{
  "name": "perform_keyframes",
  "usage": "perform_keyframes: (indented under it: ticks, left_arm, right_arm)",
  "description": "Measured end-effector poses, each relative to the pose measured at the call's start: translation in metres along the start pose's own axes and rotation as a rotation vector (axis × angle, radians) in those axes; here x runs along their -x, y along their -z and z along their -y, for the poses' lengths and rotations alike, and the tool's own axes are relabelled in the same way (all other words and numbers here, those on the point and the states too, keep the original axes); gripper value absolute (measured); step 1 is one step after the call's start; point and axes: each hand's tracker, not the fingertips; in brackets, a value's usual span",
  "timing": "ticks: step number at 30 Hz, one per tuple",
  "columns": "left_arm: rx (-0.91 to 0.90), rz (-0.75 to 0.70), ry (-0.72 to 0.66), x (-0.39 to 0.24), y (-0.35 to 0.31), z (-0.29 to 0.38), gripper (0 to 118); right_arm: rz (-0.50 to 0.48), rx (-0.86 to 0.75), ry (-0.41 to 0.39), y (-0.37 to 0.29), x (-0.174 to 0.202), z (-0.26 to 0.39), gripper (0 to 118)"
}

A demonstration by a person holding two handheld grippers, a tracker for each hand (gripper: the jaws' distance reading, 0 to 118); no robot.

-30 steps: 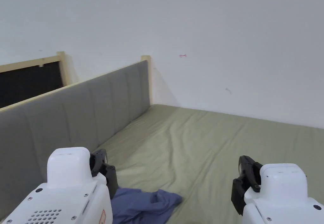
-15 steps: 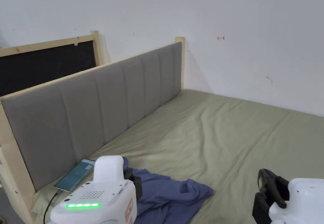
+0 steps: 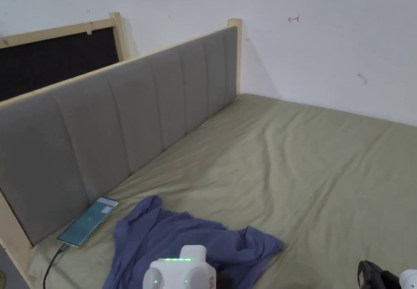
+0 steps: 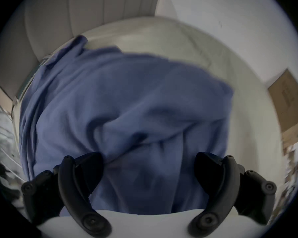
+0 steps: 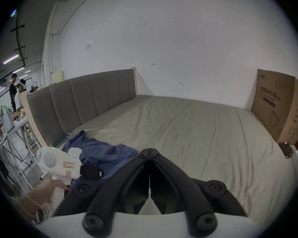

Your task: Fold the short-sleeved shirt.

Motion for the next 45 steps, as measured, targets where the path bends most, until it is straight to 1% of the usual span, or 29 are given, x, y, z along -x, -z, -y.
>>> perform_keyframes:
  ticks: [1,2,3,4,5,7,8,9,10,11,13,15,17,19,21,22,23,24,26,27,29,31,34,37,40,42,43,44,45]
  left_arm:
    - [-0.043,-0.014,0.052,-0.007,-0.003,0.004,110]
    - [-0.036,-0.017,0.013,-0.009,-0.01,0.002,111]
    - [-0.029,-0.009,-0.037,-0.004,-0.016,-0.001,108]
    - [-0.048,-0.028,-0.092,0.0,-0.021,-0.002,98]
    - [-0.066,-0.045,-0.133,0.003,-0.029,-0.003,76]
    - [-0.061,-0.094,-0.114,0.007,-0.034,-0.005,39]
    - [-0.064,-0.126,-0.088,0.008,-0.034,-0.005,11]
    - [-0.058,-0.121,-0.077,0.009,-0.034,-0.006,9]
    - [-0.047,-0.07,-0.079,0.011,-0.033,-0.006,9]
    - [-0.042,-0.072,-0.081,0.016,-0.038,-0.007,9]
    - [-0.039,-0.014,-0.16,0.022,-0.044,-0.011,9]
    - [-0.054,0.027,-0.19,0.022,-0.056,-0.012,9]
    - [-0.072,0.078,-0.171,0.011,-0.072,-0.016,9]
    - [-0.112,0.099,-0.109,-0.008,-0.089,-0.019,9]
    - [-0.138,0.186,-0.088,-0.029,-0.104,-0.027,9]
    - [-0.148,0.263,-0.104,-0.041,-0.113,-0.03,9]
    - [-0.158,0.318,-0.08,-0.058,-0.124,-0.035,9]
    - [-0.165,0.334,-0.047,-0.074,-0.133,-0.037,9]
    - [-0.211,0.361,0.092,-0.122,-0.154,-0.043,9]
    - [-0.223,0.398,0.116,-0.143,-0.164,-0.042,9]
    - [-0.237,0.522,0.178,-0.192,-0.18,-0.041,9]
    - [-0.197,0.63,0.261,-0.244,-0.19,-0.03,9]
    - [-0.17,0.723,0.41,-0.325,-0.202,-0.003,9]
    - [-0.072,0.865,0.481,-0.394,-0.201,0.032,9]
    - [0.035,0.871,0.515,-0.444,-0.178,0.08,9]
    - [0.068,0.778,0.606,-0.464,-0.154,0.111,11]
    - [0.104,0.76,0.643,-0.469,-0.141,0.125,25]
    - [0.16,0.765,0.663,-0.469,-0.131,0.135,74]
    - [0.229,0.772,0.66,-0.467,-0.12,0.143,112]
  right_arm:
    - [0.0,0.012,0.008,0.002,-0.002,0.002,0]
    - [0.0,0.029,0.016,0.003,-0.004,0.003,0]
    - [0.0,0.037,0.02,0.004,-0.006,0.005,0]
    - [0.001,0.04,0.022,0.004,-0.008,0.006,0]
    - [0.002,0.045,0.024,0.004,-0.009,0.008,0]
    - [0.003,0.059,0.027,0.004,-0.011,0.011,0]
    - [0.004,0.063,0.032,0.004,-0.011,0.012,0]
    - [-0.002,0.069,0.04,0.003,-0.012,0.013,0]
    - [-0.004,0.071,0.042,0.002,-0.013,0.013,0]
    - [-0.005,0.073,0.042,0.0,-0.013,0.014,0]
    - [-0.002,0.071,0.032,-0.003,-0.015,0.015,0]
    - [0.012,0.07,0.029,-0.005,-0.019,0.014,0]
    - [0.025,0.067,0.054,-0.007,-0.028,0.012,0]
    - [0.037,0.06,0.074,-0.011,-0.037,0.01,0]
    - [0.074,0.045,0.08,-0.017,-0.047,0.007,0]
    - [0.093,0.039,0.083,-0.021,-0.052,0.005,0]
    - [0.109,0.032,0.09,-0.026,-0.059,0.003,0]
    - [0.124,0.024,0.098,-0.031,-0.065,0.001,0]
    - [0.168,-0.001,0.119,-0.044,-0.08,-0.003,0]
    - [0.195,-0.015,0.127,-0.051,-0.087,-0.006,0]
    - [0.257,-0.048,0.133,-0.069,-0.104,-0.01,0]
    - [0.327,-0.076,0.15,-0.089,-0.122,-0.013,0]
    - [0.43,-0.122,0.184,-0.128,-0.153,-0.015,0]
    - [0.566,-0.155,0.212,-0.169,-0.175,-0.018,0]
    - [0.656,-0.167,0.267,-0.199,-0.202,-0.011,0]
    - [0.704,-0.146,0.317,-0.21,-0.219,-0.001,0]
    - [0.718,-0.127,0.348,-0.213,-0.228,0.005,0]
    - [0.728,-0.117,0.378,-0.217,-0.234,0.011,0]
    - [0.73,-0.114,0.402,-0.219,-0.238,0.017,0]
